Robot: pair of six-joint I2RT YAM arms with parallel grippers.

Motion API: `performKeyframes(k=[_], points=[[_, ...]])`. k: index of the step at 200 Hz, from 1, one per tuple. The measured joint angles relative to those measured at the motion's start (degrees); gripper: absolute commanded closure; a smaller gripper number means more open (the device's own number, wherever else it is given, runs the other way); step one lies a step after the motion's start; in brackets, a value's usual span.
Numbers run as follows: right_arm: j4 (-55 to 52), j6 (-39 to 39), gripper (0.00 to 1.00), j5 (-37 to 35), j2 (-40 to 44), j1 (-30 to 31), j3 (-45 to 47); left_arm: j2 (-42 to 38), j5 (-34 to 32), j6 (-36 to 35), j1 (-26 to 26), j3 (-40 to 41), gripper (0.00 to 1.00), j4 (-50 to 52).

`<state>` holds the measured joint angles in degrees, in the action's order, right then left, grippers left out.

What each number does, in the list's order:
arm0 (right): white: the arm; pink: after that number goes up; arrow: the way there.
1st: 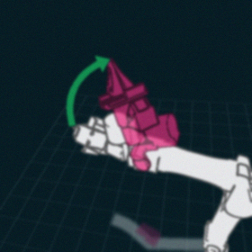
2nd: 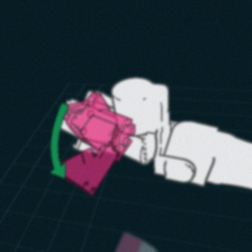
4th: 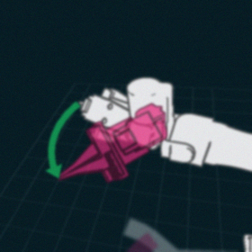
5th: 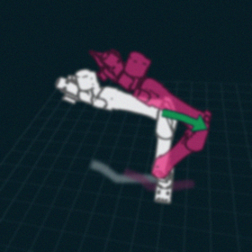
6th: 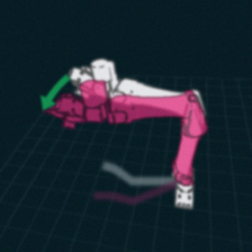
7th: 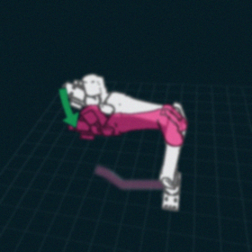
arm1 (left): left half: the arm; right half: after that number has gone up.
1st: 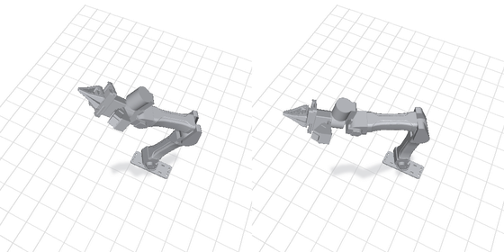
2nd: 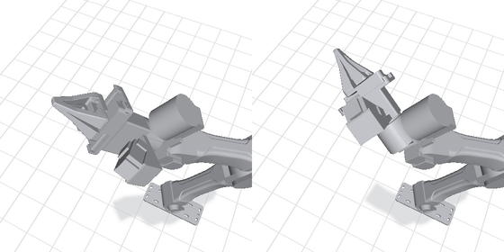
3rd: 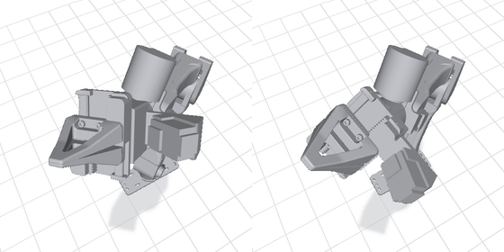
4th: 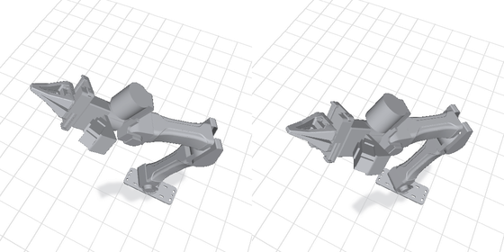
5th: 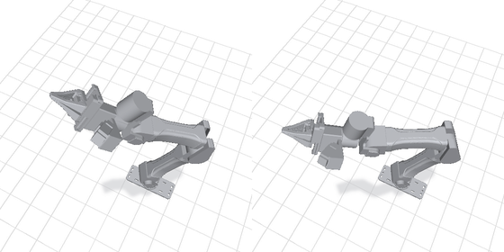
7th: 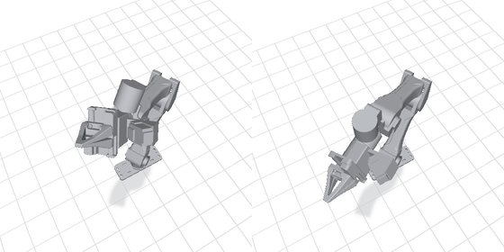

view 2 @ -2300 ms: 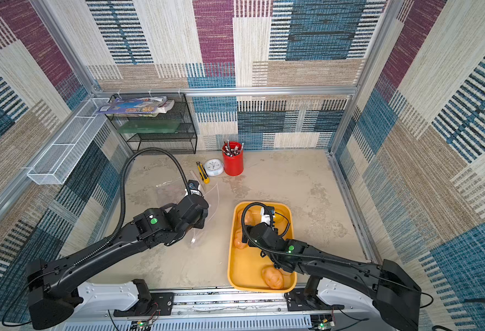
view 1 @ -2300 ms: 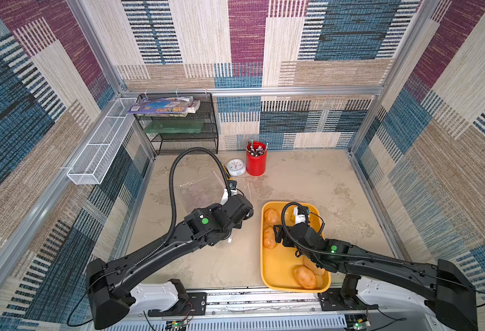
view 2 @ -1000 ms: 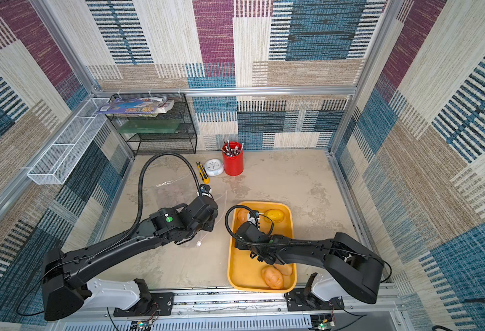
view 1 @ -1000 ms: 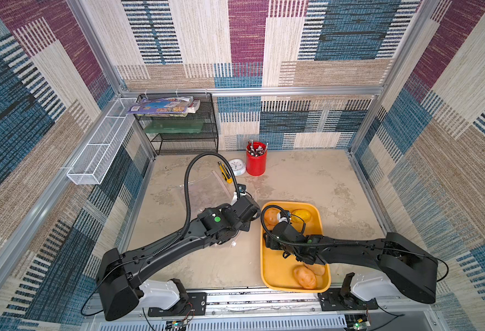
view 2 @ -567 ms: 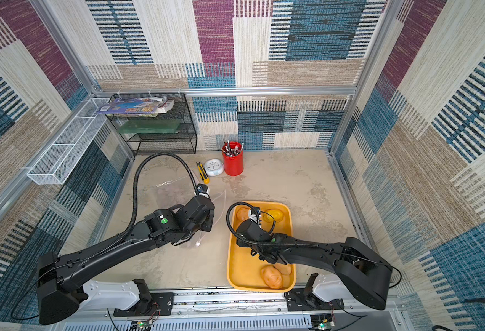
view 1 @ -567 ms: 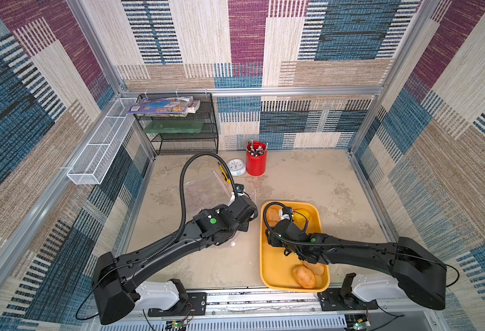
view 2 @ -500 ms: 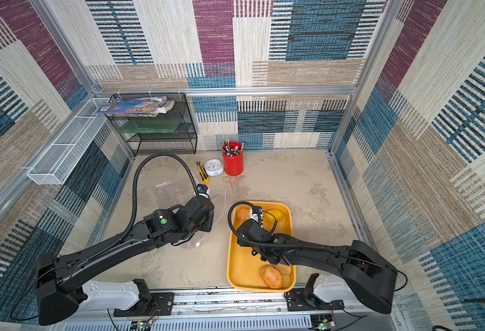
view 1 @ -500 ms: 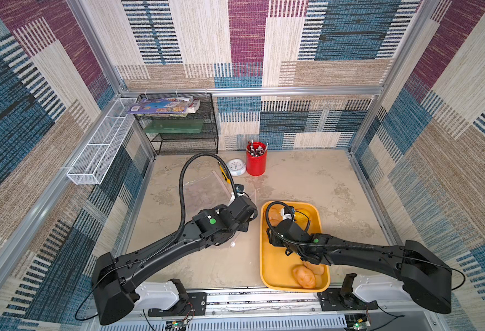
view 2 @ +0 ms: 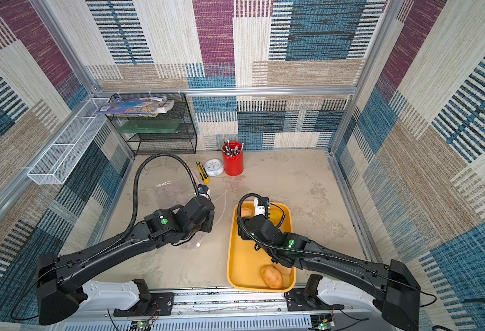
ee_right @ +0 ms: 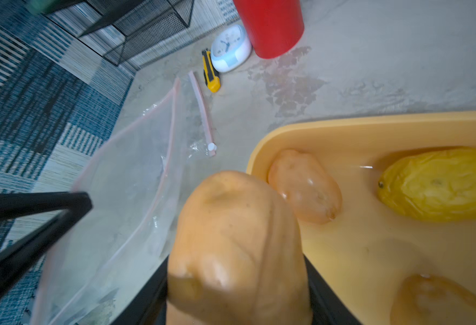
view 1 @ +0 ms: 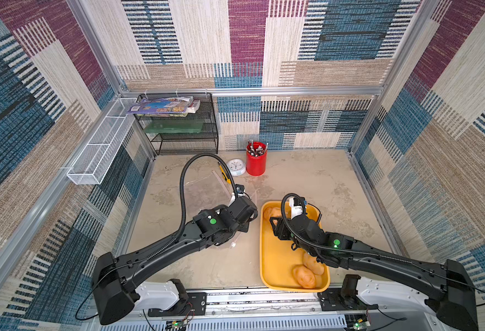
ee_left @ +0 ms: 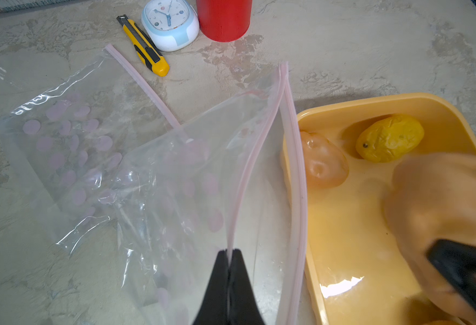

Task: Put the potatoes into a zipper bag and zip it
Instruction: Pick up the potato from the basket, then place the potato into the zipper food storage bag.

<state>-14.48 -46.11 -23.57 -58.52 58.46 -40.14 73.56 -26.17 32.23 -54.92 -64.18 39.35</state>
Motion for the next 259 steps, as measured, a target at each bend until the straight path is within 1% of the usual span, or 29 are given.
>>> performKeyframes(k=[40, 105, 174, 198, 212, 259], points=[[0.07, 2.54, 0.68, 0.15, 1.11, 0.26, -3.41, 0.00, 1.07, -0.61, 0.00, -0.11, 1.00, -0.09], [3.21, 5.66, 0.68, 5.29, -0.11, 0.79, -7.06, -0.31, 3.30, -1.14, 0.00, 0.13, 1.00, -1.27], [7.80, 6.47, 0.71, 9.55, -7.04, 0.79, -8.44, -1.66, 4.37, -2.27, 0.00, 0.96, 1.00, -3.06], [9.57, 6.47, 0.74, 9.64, -9.92, 0.63, -8.55, -1.95, 4.61, -2.40, 0.00, 0.98, 1.00, -3.08], [10.64, 6.43, 0.74, 10.62, -11.82, 0.35, -8.61, -2.54, 4.68, -2.40, 0.00, 1.07, 1.00, -3.15], [12.00, 5.31, 0.76, 10.47, -17.38, -0.09, -9.79, -3.93, 5.51, -2.32, 0.07, 1.20, 1.00, -5.16]])
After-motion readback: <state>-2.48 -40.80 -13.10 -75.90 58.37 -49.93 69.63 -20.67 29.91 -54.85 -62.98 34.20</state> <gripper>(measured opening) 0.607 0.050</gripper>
